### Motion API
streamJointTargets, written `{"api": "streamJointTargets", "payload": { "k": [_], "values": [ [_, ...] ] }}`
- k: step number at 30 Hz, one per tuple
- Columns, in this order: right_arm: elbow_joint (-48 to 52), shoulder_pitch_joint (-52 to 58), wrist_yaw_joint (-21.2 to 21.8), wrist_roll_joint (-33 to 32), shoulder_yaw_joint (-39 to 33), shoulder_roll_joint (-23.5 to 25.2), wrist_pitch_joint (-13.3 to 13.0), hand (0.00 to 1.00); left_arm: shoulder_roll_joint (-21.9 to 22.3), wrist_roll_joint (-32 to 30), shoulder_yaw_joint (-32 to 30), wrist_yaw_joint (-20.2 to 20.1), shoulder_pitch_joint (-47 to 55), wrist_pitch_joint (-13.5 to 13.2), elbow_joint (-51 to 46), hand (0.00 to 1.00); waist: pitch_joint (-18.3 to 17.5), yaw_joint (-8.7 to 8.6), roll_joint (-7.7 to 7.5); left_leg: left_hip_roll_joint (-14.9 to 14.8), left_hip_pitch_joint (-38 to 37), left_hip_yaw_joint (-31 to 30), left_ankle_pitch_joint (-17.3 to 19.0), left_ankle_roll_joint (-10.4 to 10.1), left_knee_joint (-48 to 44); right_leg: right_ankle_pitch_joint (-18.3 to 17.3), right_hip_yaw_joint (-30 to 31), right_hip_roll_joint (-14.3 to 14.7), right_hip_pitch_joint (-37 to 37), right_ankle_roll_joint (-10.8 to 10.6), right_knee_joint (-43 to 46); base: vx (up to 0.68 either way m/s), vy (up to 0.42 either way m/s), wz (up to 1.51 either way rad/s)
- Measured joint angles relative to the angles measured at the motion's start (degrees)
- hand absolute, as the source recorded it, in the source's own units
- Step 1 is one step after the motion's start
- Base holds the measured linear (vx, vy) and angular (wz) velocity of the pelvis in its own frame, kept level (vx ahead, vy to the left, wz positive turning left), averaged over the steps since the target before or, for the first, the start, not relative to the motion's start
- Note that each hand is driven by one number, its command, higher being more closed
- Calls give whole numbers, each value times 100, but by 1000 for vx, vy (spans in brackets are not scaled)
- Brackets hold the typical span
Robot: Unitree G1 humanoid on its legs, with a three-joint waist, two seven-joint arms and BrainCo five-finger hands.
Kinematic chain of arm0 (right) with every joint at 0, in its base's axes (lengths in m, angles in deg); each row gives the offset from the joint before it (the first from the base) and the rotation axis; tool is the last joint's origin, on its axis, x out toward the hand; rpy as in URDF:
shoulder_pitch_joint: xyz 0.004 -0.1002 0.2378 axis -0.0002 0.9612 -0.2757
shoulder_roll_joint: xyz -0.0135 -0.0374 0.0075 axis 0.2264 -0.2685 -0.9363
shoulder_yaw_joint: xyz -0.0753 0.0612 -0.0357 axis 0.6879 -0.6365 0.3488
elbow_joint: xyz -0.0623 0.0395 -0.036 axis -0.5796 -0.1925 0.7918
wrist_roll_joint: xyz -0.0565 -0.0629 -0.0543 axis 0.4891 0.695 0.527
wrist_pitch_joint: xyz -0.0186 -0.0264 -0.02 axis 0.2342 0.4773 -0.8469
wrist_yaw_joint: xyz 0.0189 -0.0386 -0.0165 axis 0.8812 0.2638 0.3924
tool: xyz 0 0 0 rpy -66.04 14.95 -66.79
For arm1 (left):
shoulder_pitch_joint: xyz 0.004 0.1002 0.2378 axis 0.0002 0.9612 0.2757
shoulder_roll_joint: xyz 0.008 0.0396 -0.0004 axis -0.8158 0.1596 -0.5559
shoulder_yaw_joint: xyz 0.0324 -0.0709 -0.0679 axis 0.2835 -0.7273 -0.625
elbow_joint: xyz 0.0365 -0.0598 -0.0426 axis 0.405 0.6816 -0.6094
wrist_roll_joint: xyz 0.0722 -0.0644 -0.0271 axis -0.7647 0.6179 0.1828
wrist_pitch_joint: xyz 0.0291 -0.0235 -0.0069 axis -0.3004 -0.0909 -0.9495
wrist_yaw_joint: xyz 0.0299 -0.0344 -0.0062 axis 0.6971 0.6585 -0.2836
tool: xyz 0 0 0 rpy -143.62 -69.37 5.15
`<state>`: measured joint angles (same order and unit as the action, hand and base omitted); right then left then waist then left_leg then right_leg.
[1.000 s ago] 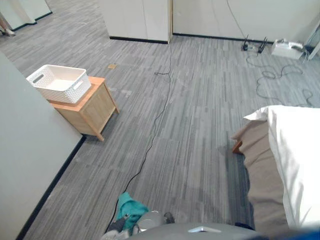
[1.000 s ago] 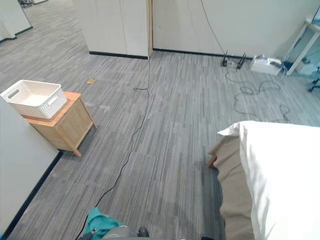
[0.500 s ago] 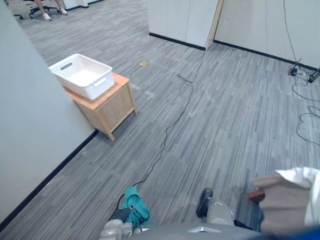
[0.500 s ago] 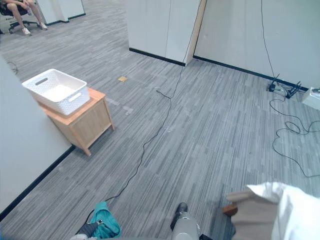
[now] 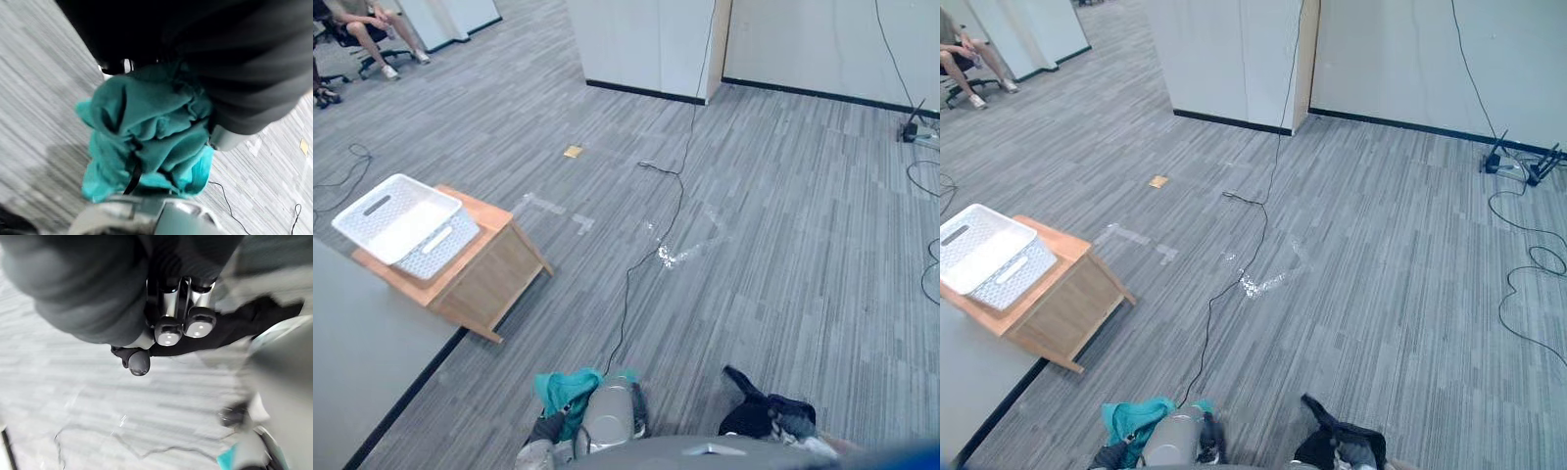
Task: Tidy the bed and pick cloth on bed and put in laundry
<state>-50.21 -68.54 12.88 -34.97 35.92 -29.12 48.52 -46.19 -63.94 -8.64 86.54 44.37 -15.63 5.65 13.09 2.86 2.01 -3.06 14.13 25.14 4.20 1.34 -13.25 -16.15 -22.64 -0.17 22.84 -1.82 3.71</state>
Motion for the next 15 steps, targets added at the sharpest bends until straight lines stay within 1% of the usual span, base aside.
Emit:
{"api": "streamJointTargets", "payload": {
  "k": [1,2,3,4,5,6,7,8,9,10,11,12,13,14,15],
  "values": [
    [-13,7,-2,4,96,23,-43,100,-17,15,1,-16,-6,5,1,100,0,31,-10,-11,0,147,-231,373,105,-93,53,33,201,-107,-50,583,102,-33],
    [-75,47,-28,10,190,125,-47,100,-176,35,29,-98,-26,18,12,100,-107,118,-197,118,-52,278,-555,971,-38,-106,161,-111,379,-192,-29,598,107,-17],
    [-91,54,-46,11,190,179,-39,100,-268,35,121,-93,-18,22,22,100,-162,108,-320,231,-106,283,-425,975,-1,-68,148,-250,323,-240,116,732,169,4],
    [-151,75,-75,16,147,217,-9,100,-380,36,338,-92,-126,22,45,100,-227,97,-433,402,-181,253,-299,1023,144,79,256,-445,94,-226,612,493,160,20],
    [-151,65,-79,5,77,225,18,100,-407,39,399,-91,-151,21,51,100,-239,106,-455,481,-257,231,-258,1048,218,175,349,-530,-52,-229,950,730,298,23],
    [-240,-20,-108,9,-124,237,65,100,-453,34,418,-86,-158,31,78,100,-239,88,-505,623,-490,146,-139,1039,290,446,510,-738,-363,-464,1893,601,254,31],
    [-342,-95,-147,15,-273,234,86,100,-481,34,432,-74,-162,50,105,100,-232,57,-525,722,-700,-24,-5,989,310,826,668,-886,-705,-665,2837,711,253,51],
    [-458,-179,-178,14,-439,220,100,100,-509,33,493,-70,-168,68,154,100,-219,6,-517,810,-1013,-237,194,916,327,1036,831,-1013,-1185,-958,4108,559,142,70],
    [-435,-188,-174,16,-515,184,87,100,-516,35,590,-66,-156,89,186,100,-198,-37,-465,867,-1411,-409,314,848,445,1006,837,-1124,-1624,-945,5086,546,128,67],
    [-378,-171,-165,31,-504,162,84,100,-513,37,624,-63,-169,105,184,100,-199,-42,-439,891,-1611,-498,361,809,536,974,833,-1182,-1884,-895,5445,496,102,75],
    [-261,-121,-137,40,-500,159,61,100,-493,108,625,-62,-207,122,177,100,-223,-49,-356,918,-1897,-721,440,773,667,837,776,-1243,-2418,-801,5823,480,66,91],
    [-103,-67,-93,39,-499,177,25,100,-482,117,623,-63,-295,125,156,100,-235,-78,-359,938,-2122,-1014,513,742,751,651,734,-1278,-2910,-626,5863,468,39,109],
    [-54,-45,-56,36,-500,187,-10,100,-481,122,623,-62,-348,126,147,100,-243,-101,-371,944,-2192,-1170,558,712,779,550,708,-1303,-3149,-575,5782,535,-23,140],
    [39,-7,0,27,-506,209,-67,100,-447,177,625,-65,-461,135,103,100,-248,-151,-380,960,-2348,-1545,633,658,841,429,629,-1375,-3562,-509,5376,438,-55,128],
    [78,6,18,23,-518,212,-75,100,-399,243,631,-67,-508,139,92,100,-249,-188,-376,960,-2420,-1727,667,623,855,393,592,-1429,-3690,-477,5057,546,-89,164]
  ]
}}
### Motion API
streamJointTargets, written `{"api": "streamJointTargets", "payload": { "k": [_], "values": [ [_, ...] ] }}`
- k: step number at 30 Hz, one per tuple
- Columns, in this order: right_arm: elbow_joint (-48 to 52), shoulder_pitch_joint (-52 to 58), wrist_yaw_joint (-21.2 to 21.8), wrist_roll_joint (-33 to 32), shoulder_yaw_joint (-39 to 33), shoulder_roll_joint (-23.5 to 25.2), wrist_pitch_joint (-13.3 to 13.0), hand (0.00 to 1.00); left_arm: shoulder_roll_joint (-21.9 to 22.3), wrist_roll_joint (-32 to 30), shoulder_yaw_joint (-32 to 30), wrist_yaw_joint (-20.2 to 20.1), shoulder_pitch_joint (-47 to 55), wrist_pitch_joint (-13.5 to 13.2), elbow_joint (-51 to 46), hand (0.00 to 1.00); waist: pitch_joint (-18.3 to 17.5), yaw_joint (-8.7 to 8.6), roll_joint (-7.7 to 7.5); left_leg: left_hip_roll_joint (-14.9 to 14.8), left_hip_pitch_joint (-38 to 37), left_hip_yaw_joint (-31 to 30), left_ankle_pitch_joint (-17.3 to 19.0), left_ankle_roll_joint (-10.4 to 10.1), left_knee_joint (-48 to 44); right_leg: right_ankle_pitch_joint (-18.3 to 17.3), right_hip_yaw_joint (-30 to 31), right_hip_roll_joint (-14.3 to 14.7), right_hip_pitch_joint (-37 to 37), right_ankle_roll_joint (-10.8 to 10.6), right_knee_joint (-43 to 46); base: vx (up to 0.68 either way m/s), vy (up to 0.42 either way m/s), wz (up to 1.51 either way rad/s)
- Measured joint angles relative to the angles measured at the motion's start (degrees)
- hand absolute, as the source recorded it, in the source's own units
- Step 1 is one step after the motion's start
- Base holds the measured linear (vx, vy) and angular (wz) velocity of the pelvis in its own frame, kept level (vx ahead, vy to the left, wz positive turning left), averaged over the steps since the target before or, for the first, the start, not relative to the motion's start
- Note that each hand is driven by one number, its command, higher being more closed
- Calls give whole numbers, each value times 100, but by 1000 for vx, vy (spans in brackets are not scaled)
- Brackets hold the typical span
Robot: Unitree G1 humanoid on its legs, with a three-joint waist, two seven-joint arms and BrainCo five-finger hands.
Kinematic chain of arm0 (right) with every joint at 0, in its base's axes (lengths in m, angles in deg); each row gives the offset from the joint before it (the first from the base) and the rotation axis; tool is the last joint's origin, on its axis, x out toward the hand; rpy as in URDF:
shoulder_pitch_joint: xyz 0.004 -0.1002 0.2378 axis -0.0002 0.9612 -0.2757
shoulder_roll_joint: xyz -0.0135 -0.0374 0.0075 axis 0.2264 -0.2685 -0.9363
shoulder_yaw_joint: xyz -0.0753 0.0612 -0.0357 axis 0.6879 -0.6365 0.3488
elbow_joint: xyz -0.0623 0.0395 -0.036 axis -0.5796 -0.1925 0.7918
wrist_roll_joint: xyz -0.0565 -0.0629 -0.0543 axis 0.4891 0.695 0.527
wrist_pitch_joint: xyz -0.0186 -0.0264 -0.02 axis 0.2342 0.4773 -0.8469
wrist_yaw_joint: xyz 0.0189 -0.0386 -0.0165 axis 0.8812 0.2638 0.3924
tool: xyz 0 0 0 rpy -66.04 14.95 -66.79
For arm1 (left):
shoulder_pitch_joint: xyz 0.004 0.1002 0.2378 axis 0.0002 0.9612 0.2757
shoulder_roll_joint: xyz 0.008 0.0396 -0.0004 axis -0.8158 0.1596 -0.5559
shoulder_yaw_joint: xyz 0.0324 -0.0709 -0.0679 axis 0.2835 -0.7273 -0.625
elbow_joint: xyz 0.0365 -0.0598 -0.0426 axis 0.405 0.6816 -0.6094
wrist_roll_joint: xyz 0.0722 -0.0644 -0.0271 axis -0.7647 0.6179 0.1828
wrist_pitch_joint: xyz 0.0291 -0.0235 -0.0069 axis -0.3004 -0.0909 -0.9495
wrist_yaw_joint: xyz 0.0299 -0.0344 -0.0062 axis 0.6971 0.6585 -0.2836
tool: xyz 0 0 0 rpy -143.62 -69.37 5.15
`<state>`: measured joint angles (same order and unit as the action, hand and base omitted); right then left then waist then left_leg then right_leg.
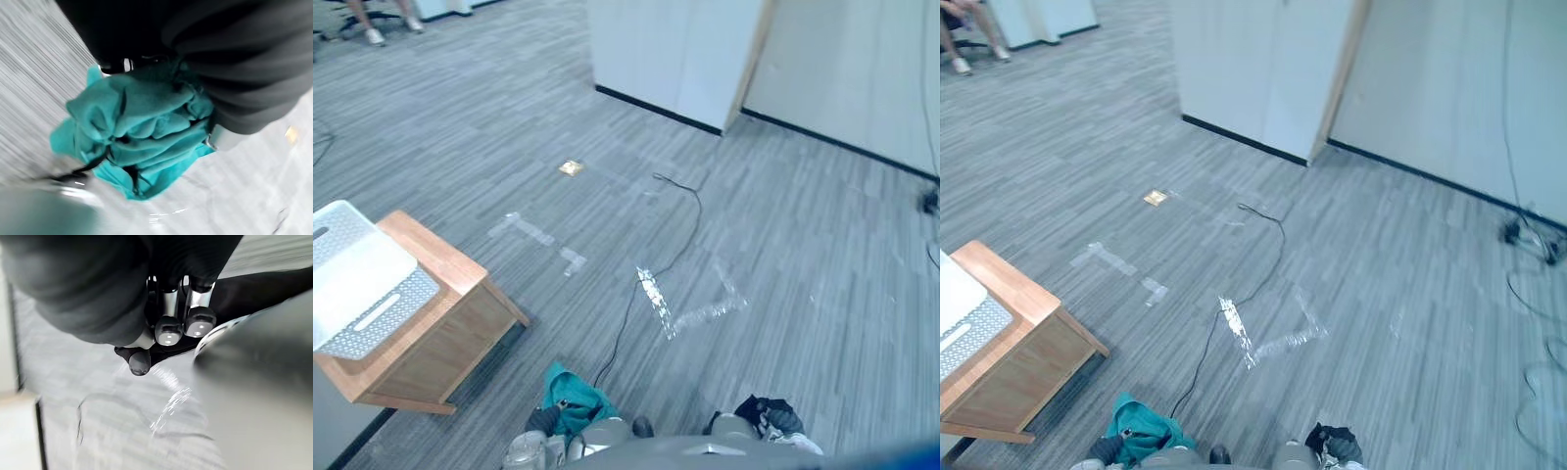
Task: Tidy the bed and pick cloth on bed and put in laundry
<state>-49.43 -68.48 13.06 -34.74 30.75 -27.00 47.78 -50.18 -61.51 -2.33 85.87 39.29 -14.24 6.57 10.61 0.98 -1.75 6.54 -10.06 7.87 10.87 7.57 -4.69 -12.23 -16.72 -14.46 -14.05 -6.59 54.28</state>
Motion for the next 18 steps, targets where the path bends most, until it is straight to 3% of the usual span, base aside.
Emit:
{"api": "streamJointTargets", "payload": {
  "k": [2,3,5,7,8,9,11,13,14,15,16,18],
  "values": [
    [-3,57,16,-9,-90,-37,17,100,265,91,-9,5,-62,8,-65,100,-9,-43,32,-67,-335,-596,205,-278,10,126,-143,-137,-59,159,-2021,507,-122,155],
    [-8,65,18,-8,-85,-47,19,100,265,103,-16,10,-66,9,-65,100,-13,-38,39,-106,-395,-675,280,-315,-20,267,-139,-128,-50,221,-2512,522,-178,126],
    [-37,69,24,-8,47,-118,12,100,317,109,-45,48,7,8,-59,100,-16,-37,93,-343,-558,-892,740,-500,-345,812,115,58,-59,330,-3823,590,-277,97],
    [-50,50,19,-11,314,-230,22,100,362,167,-255,98,83,8,-53,100,-23,-47,85,-568,-759,-963,1096,-771,-603,1043,283,210,-61,445,-3938,577,-342,65],
    [-47,51,16,-18,435,-280,23,100,388,235,-280,130,146,7,-40,100,-41,-63,116,-725,-858,-1018,1239,-886,-743,1403,352,277,-51,418,-3671,602,-398,57],
    [-53,-24,15,-20,535,-403,49,100,493,290,-306,143,216,-1,-42,100,-122,-25,247,-1029,-807,-992,1203,-983,-1157,1037,190,389,-143,482,-3028,603,-407,46],
    [-56,-127,13,-29,602,-442,78,100,579,344,-527,133,227,-20,-40,100,-181,-18,318,-1193,-431,-994,945,-973,-2031,606,2,447,-85,561,-2753,590,-428,30],
    [-53,-200,18,-36,851,-487,-44,100,797,668,-917,116,256,-170,-36,100,-152,-20,519,-1448,416,-1012,-166,-1020,-3936,293,-214,634,467,716,-2993,589,-412,35],
    [-56,-251,24,-67,985,-485,-133,100,848,823,-968,71,314,-336,-51,100,-139,18,583,-1643,777,-921,-344,-1088,-4673,214,-311,745,815,758,-3241,516,-306,50],
    [-71,-279,28,-77,1137,-512,-313,100,883,1097,-963,-55,395,-582,-84,100,-121,20,621,-1856,1158,-774,-253,-1099,-5363,125,-458,835,1350,769,-3577,491,-287,55],
    [-102,-330,31,-124,1266,-486,-435,100,865,1248,-938,-124,435,-726,-97,100,-106,52,583,-1855,1378,-678,-178,-1104,-5567,64,-554,841,1733,760,-3805,450,-279,50],
    [-117,-547,56,-182,1490,-440,-711,100,823,1497,-668,-319,447,-1024,-200,100,-103,192,533,-1697,1743,-304,105,-1120,-5094,57,-674,849,2333,665,-4311,308,-209,15]
  ]
}}
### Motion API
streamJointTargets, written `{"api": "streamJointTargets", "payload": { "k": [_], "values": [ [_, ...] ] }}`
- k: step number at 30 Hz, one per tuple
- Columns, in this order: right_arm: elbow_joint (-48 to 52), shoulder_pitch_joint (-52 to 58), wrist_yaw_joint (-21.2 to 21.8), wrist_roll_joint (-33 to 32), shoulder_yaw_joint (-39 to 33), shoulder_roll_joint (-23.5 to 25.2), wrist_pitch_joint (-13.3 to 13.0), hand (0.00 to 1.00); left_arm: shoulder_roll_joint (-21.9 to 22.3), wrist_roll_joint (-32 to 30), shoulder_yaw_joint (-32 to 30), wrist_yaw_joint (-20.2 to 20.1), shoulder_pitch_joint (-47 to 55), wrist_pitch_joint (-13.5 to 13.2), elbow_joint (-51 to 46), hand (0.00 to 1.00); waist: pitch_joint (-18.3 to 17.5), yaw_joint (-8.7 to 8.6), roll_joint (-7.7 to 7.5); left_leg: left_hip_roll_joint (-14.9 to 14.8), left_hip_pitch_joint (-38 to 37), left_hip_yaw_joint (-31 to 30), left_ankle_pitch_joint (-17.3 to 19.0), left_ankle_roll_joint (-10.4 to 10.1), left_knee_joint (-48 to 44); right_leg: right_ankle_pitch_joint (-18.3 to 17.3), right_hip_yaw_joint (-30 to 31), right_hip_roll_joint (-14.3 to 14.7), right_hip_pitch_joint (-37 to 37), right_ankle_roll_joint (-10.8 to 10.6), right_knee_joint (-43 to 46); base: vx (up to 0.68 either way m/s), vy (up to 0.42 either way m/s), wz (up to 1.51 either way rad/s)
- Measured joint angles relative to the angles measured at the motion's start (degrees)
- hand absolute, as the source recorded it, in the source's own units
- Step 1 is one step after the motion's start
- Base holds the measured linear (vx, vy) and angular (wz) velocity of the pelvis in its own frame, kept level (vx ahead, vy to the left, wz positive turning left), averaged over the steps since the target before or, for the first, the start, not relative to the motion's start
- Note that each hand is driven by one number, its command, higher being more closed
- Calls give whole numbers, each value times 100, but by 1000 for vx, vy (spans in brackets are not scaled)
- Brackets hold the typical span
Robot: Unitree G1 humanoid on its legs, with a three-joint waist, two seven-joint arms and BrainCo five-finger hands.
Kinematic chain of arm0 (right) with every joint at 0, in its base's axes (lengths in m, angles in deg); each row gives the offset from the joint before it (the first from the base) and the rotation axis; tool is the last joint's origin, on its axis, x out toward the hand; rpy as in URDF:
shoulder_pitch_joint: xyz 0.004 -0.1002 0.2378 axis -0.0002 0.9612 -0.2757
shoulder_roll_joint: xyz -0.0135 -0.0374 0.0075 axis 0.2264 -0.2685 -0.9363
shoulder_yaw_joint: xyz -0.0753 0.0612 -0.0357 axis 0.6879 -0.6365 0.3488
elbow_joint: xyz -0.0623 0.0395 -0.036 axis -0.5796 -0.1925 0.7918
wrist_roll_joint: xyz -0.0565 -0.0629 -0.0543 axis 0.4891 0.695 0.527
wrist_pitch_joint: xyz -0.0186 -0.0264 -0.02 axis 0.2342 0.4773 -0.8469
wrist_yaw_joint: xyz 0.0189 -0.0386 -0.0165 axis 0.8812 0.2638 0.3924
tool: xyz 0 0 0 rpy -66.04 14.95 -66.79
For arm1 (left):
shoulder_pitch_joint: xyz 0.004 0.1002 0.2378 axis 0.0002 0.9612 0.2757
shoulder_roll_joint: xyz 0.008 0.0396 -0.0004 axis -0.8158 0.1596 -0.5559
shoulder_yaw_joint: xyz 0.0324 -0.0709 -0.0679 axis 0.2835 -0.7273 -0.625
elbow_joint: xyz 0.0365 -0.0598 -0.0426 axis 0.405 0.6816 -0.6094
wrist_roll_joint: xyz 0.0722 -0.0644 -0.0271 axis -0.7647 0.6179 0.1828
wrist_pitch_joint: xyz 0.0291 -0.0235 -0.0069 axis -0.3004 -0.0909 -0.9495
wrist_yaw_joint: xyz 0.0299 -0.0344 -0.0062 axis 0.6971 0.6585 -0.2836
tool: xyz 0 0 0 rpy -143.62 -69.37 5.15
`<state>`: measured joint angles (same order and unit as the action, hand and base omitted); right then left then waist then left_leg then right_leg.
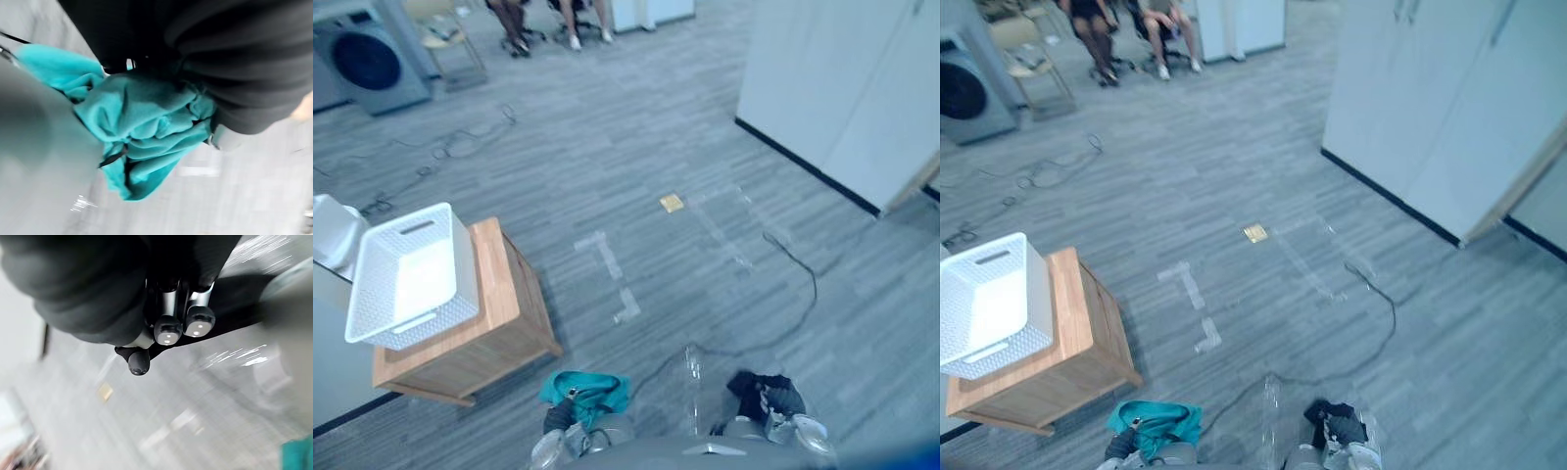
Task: Tidy the bed and pick cloth on bed and put in laundry
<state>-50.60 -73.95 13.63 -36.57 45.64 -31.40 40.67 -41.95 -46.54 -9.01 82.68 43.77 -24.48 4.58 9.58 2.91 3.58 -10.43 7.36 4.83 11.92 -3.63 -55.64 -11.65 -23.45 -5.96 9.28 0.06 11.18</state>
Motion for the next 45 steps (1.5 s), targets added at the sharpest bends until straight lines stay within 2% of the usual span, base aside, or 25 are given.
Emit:
{"api": "streamJointTargets", "payload": {
  "k": [3,5,6,8,10,12,13,14,15,16,17,19,24,26,28,29,30,31,32,35,36,37,39,42,45],
  "values": [
    [56,-295,156,-132,4,15,-344,100,-131,284,426,-230,-14,-238,-16,100,24,88,-39,415,169,904,132,55,2216,12,-220,-6,436,-102,-477,392,-81,10],
    [85,-303,186,-175,-49,-50,-546,100,-204,546,603,-327,-42,-274,-15,100,44,43,-76,703,104,1785,-355,195,3615,-72,-559,-5,753,-275,-715,389,30,64],
    [78,-305,185,-183,-90,-50,-588,100,-221,629,683,-342,-55,-274,-11,100,74,41,-131,794,30,2098,-468,557,3887,-112,-655,-30,877,-342,-761,394,45,74],
    [69,-315,185,-226,-74,-37,-763,100,-343,746,743,-360,-75,-287,-13,100,54,88,-356,1096,-148,2542,-503,621,4320,-14,-866,-226,1012,-514,-894,388,70,70],
    [73,-309,184,-225,-67,-104,-953,100,-379,808,812,-362,-65,-298,-15,100,51,24,-353,1102,-136,2702,-255,945,4225,218,-851,-170,1093,-668,-833,347,103,85],
    [228,-285,496,-250,-71,-109,-1115,100,-394,840,789,-321,-63,-298,-149,100,40,91,-379,1055,-324,2590,-60,1371,4196,348,-698,-239,966,-882,19,410,98,44],
    [332,-279,595,-289,-61,-110,-1168,100,-401,835,793,-318,-8,-298,-195,100,32,110,-397,1054,-410,2576,-33,1414,4245,352,-693,-290,834,-886,497,403,95,40],
    [693,-273,804,-457,45,-108,-1273,100,-433,826,813,-318,0,-302,-333,100,37,114,-462,1092,-571,2424,-16,1437,4379,468,-631,-589,344,-949,1849,452,43,63],
    [1195,-239,990,-653,196,-122,-1371,100,-459,829,913,-314,-10,-361,-487,100,75,49,-541,1170,-744,2199,-18,1431,4524,580,-424,-867,-244,-977,3301,435,13,79],
    [1478,-193,1076,-746,291,-129,-1420,100,-517,829,956,-312,-6,-399,-576,100,76,-3,-572,1213,-849,2059,-18,1427,4586,540,-379,-998,-460,-917,3903,420,-46,115],
    [2169,-4,1164,-859,497,-134,-1465,100,-558,843,1176,-304,44,-488,-810,100,76,-62,-576,1282,-1127,1755,-16,1423,4716,379,-378,-1237,-804,-692,4714,263,-47,101],
    [2991,284,1145,-899,808,-120,-1462,100,-598,866,1421,-294,123,-606,-1218,100,82,-164,-550,1296,-1316,1297,-4,1402,4807,114,-97,-1192,-1303,-610,4788,252,-87,119],
    [4155,941,795,-895,1309,-95,-1400,100,-747,841,1977,-80,89,-897,-1892,100,71,-355,-561,1205,-1407,-161,178,1091,4766,-127,820,-874,-2158,-551,2642,255,-225,160],
    [4484,1098,590,-904,1322,-108,-1331,100,-799,833,2243,-4,137,-986,-2165,100,123,-343,-435,984,-1500,-697,425,821,4472,242,1228,-798,-2326,-618,1402,312,-343,123],
    [4711,1101,492,-907,1418,-107,-1252,100,-806,829,2289,68,278,-1071,-2494,100,136,-340,-405,857,-1535,-848,647,626,4267,549,1423,-779,-2392,-604,991,367,-426,72],
    [5083,1208,401,-927,1613,-87,-1120,100,-842,840,2274,74,567,-1206,-3068,100,69,-319,-540,789,-1610,-964,1097,269,3920,931,1555,-805,-2398,-476,720,481,-587,47],
    [5184,1247,395,-963,1708,-82,-1069,100,-878,845,2242,74,678,-1256,-3290,100,5,-293,-675,782,-1667,-961,1260,156,3816,1081,1584,-813,-2380,-476,697,494,-561,27],
    [5187,1198,396,-967,1734,-157,-974,100,-734,866,2242,92,673,-1285,-3376,100,2,-277,-309,414,-1740,-849,1484,-29,3585,1015,1476,-537,-2411,-409,1129,419,-433,-1],
    [5184,1195,395,-1002,1734,-237,-878,100,-596,915,2291,87,707,-1292,-3603,100,-64,-305,-98,128,-1714,-471,1423,-73,3433,731,1385,-339,-2460,-339,1313,409,-373,1],
    [5165,1191,493,-1014,1808,-249,-684,100,-331,1079,2282,238,861,-1296,-4165,100,-62,-294,18,-162,-1318,-389,775,-86,2427,342,1210,-90,-2275,-130,1288,413,-394,1],
    [5167,1202,621,-1013,1872,-260,-677,100,-268,1132,2285,317,916,-1272,-4366,100,-20,-335,57,-336,-866,-401,213,6,1428,253,1069,8,-1960,-64,1087,286,-268,19],
    [5170,1211,668,-1009,1927,-283,-676,100,-254,1158,2285,325,952,-1266,-4446,100,1,-356,25,-442,-622,-387,-51,-54,948,217,982,50,-1789,-34,965,427,-319,47],
    [5175,1203,884,-942,1955,-289,-675,100,-243,1275,2285,322,1004,-1152,-4622,100,3,-305,48,-630,55,34,81,-104,-34,169,587,115,-986,33,319,380,-215,65],
    [5147,1117,959,-778,1947,-308,-672,100,-240,1302,2269,311,1096,-1005,-4641,100,-51,-225,88,-384,365,1209,464,-46,1034,225,-30,25,-275,60,-336,340,-109,78],
    [5054,1026,950,-723,1935,-366,-606,100,-181,1299,2277,311,1075,-828,-4648,100,-69,-251,93,-184,296,2800,344,165,2268,268,-747,-23,204,-15,-658,355,-54,114]
  ]
}}
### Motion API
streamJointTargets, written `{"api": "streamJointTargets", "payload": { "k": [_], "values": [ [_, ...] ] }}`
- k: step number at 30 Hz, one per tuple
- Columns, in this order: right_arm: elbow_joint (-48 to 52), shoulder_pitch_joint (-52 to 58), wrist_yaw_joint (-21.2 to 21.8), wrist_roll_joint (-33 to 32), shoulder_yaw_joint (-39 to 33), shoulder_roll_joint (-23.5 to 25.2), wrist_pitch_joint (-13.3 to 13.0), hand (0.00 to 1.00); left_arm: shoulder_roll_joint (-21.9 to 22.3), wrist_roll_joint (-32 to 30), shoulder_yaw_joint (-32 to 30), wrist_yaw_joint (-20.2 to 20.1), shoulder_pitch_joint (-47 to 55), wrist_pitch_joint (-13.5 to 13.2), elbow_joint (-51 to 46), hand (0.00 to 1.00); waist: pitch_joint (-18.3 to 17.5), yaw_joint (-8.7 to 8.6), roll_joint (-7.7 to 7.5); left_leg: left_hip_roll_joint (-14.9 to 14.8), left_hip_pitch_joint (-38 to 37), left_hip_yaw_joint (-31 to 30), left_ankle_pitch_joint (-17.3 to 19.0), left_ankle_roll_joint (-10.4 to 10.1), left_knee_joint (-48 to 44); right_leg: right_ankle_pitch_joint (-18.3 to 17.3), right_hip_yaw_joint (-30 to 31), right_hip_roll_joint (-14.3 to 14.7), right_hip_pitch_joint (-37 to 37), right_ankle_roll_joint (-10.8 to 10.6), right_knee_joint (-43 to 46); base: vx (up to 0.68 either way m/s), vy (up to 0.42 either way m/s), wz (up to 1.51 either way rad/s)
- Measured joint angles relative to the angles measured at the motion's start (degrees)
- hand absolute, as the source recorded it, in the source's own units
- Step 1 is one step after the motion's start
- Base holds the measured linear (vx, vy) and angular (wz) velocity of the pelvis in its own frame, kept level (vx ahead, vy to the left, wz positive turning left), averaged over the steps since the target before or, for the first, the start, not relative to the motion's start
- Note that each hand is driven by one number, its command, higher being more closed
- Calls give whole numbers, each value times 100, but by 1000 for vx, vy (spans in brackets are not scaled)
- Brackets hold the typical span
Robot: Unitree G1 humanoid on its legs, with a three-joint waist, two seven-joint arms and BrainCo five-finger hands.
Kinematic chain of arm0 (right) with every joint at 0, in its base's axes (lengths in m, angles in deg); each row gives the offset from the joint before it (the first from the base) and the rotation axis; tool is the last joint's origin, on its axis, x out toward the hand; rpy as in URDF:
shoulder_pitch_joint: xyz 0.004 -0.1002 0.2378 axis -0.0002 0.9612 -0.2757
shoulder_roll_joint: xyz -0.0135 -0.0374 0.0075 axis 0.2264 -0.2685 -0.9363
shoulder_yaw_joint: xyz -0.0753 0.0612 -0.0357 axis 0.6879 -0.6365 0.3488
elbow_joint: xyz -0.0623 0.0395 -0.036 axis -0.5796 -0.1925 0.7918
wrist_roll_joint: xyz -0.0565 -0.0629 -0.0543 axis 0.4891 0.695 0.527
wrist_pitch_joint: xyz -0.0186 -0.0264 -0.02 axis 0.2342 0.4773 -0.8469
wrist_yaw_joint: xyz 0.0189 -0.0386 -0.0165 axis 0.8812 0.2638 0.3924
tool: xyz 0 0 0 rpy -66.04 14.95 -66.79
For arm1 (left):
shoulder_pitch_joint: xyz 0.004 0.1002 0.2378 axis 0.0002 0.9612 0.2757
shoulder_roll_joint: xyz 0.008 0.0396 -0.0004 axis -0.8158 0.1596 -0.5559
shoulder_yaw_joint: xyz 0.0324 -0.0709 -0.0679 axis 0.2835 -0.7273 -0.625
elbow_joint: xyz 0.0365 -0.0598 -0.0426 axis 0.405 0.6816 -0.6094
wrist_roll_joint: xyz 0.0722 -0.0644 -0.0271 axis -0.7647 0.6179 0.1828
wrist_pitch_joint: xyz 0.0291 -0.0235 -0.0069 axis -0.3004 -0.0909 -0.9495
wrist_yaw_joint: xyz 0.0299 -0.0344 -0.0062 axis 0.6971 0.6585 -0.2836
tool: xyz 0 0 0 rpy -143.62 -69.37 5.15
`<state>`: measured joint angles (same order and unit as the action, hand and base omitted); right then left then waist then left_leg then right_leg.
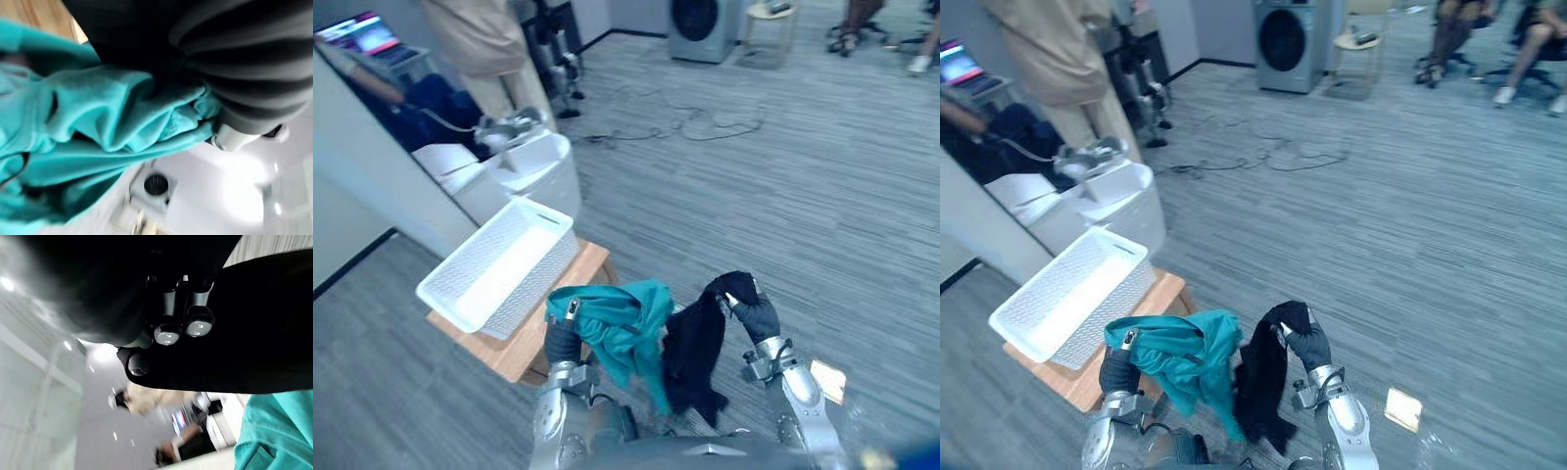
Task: Tidy the bed and pick cloth on bed and put in laundry
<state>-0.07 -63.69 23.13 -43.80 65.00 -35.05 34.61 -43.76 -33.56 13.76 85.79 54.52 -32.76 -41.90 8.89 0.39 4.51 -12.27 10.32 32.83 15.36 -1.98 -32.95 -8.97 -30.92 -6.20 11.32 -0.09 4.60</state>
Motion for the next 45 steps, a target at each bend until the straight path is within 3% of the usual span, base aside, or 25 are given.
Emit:
{"api": "streamJointTargets", "payload": {
  "k": [1,2,3,4,6,8,9,10,12,14,16,17,18,19,20,22,24,26,30,32,37,43,45],
  "values": [
    [-2,-12,-79,6,-9,-23,27,100,62,-1,11,-22,-25,29,-2,100,-11,-13,15,180,-65,666,-269,386,678,-52,-272,-3,113,-84,-18,399,-17,137],
    [-4,-24,-150,7,-10,-71,32,100,92,0,25,-61,-25,42,-3,100,-42,10,50,433,-129,922,-676,718,1373,-196,-429,9,184,-290,58,377,14,120],
    [-109,-87,-167,9,2,-76,37,100,55,2,-3,-71,-27,58,14,100,-58,56,-22,596,-179,889,-749,1070,1500,-309,-433,-85,235,-393,127,436,44,92],
    [-256,-215,-188,11,36,-123,97,100,31,10,-58,-72,35,90,16,100,-128,87,-168,765,-223,843,-733,1188,1594,-367,-456,-214,228,-443,256,369,45,66],
    [-378,-416,-220,4,87,-127,166,100,-28,25,-156,-120,71,136,9,100,-142,170,-269,807,-271,727,-609,1325,1491,-362,-425,-320,173,-450,789,423,64,67],
    [-359,-531,-342,2,126,-76,218,100,-171,122,-269,-219,65,242,-10,100,-130,198,-340,872,-646,315,-519,1231,1626,-96,-129,-714,-278,-575,2876,432,55,84],
    [-353,-532,-384,-2,124,-48,218,100,-207,118,-270,-258,60,248,-16,100,-127,174,-370,917,-776,114,-514,1218,1717,-74,117,-774,-483,-558,3512,370,-61,111],
    [-316,-523,-483,-2,140,11,218,100,-324,118,-277,-304,58,278,-33,100,-114,107,-392,957,-1005,-208,-514,1179,1883,-277,546,-774,-789,-535,4461,315,-148,132],
    [-281,-463,-629,12,171,117,208,100,-400,118,-288,-406,102,313,-150,100,-95,32,-387,957,-1310,-677,-511,984,2058,-526,1001,-654,-1230,-373,5043,266,-195,122],
    [-111,-244,-891,117,187,111,151,100,-423,113,-296,-640,159,315,-196,100,-53,-91,-395,910,-1484,-1411,-422,846,2126,-642,1509,-528,-1787,-195,4793,235,-295,159],
    [32,-113,-1010,126,188,80,102,100,-457,109,-307,-763,169,327,-196,100,1,-153,-399,800,-1527,-1913,-368,753,2123,-645,1919,-287,-1974,-191,4190,175,-337,161],
    [314,32,-1180,144,171,63,94,100,-497,97,-300,-912,157,345,-200,100,3,-210,-423,708,-1509,-2368,-312,654,2108,-619,2355,-25,-1998,-236,3388,174,-394,190],
    [688,163,-1307,157,155,71,69,100,-562,86,-255,-1010,174,365,-264,100,-18,-283,-551,693,-1431,-2672,-240,477,2064,-511,2863,112,-1907,-387,2419,195,-404,195],
    [876,235,-1352,156,145,88,35,100,-620,48,-227,-1049,203,395,-356,100,-52,-316,-695,745,-1361,-2740,-217,352,2016,-375,3118,66,-1826,-458,1887,235,-434,170],
    [1223,341,-1416,145,129,140,-19,100,-759,-22,-213,-1097,286,466,-670,100,-121,-317,-1100,861,-1251,-2662,-272,68,1903,35,3354,-182,-1801,-549,1248,255,-402,127],
    [1574,364,-1437,61,-119,-55,-73,100,-431,-56,34,-1122,487,656,-878,100,-113,-151,-665,394,-1199,-2465,-356,-235,1786,-130,2856,66,-1619,-397,1236,296,-354,82],
    [1756,338,-1425,-123,-144,-142,-87,100,-289,-78,236,-1128,621,663,-1013,100,-191,-77,-446,187,-1235,-2366,-473,-364,1936,-115,2656,208,-1483,-309,1104,249,-180,35],
    [1903,297,-1364,-117,-210,-141,-89,100,-176,-74,249,-1126,624,668,-1213,100,-254,-90,-344,136,-1256,-2184,-596,-359,2150,-108,2434,227,-1355,-299,939,216,-113,42],
    [1944,87,-1457,-47,-446,-151,-12,100,-180,-70,162,-1128,422,812,-1370,100,-277,-72,-355,157,-1326,-1769,-715,-331,2287,-104,2060,94,-1008,-294,677,135,21,56],
    [1960,-82,-1676,121,-507,-176,118,100,-258,-67,94,-1176,423,976,-1370,100,-411,3,-451,331,-1353,-1804,-866,-327,2627,-65,2022,-18,-967,-354,505,99,85,36],
    [1958,-380,-2137,397,-490,-191,421,100,-382,-84,80,-1373,464,1188,-1370,100,-415,68,-458,496,-1536,-1790,-937,-306,2760,227,2018,-136,-640,-445,156,93,112,20],
    [1959,-607,-2352,638,-516,-264,466,100,-488,-66,88,-1532,197,1287,-1370,100,-435,44,-473,600,-1542,-1741,-934,-302,2696,369,2017,-254,-570,-555,37,35,58,-3],
    [1977,-801,-2416,786,-577,-540,473,100,-496,-55,97,-1635,37,1334,-1370,100,-448,34,-449,627,-1617,-1711,-934,-301,2760,369,2016,-286,-591,-557,135,3,28,-6]
  ]
}}
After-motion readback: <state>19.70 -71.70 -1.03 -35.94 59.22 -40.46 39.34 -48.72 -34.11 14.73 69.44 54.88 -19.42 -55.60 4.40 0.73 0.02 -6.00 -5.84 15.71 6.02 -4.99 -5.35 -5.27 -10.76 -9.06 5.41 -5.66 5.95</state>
